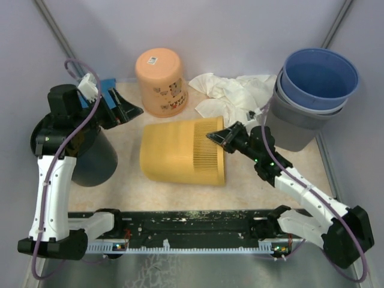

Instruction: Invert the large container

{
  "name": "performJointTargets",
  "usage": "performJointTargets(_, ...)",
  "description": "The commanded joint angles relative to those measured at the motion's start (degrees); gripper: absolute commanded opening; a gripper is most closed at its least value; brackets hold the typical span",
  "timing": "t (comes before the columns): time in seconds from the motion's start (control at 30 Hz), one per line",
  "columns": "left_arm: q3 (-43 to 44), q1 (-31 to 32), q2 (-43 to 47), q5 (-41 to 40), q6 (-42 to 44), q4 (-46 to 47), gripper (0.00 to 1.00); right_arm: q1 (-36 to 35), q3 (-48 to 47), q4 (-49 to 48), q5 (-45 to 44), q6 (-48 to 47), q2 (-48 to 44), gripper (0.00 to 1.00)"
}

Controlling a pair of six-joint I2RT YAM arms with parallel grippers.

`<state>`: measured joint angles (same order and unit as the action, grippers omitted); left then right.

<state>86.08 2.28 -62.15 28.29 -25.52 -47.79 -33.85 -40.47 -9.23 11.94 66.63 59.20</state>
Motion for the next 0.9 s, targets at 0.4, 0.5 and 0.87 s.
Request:
performJointTargets(0.4,-6.3,19.6,-4.5,-19.6,0.3,0.9,1.00,3.9,-9.1,31.0,-0.9,-19.9,-14.9,0.67)
performJointTargets(0.5,-9.2,19.7,-3.5,-21.2,1.4,1.8,0.99,3.9,-12.1,37.3,-2.9,-23.8,-15.0,0.68)
performJointTargets(0.87,-17.4,19.6,-4.4,-17.6,1.2,3.0,0.99,3.9,-14.0,44.3,-6.1,-25.7,-16.2,0.34)
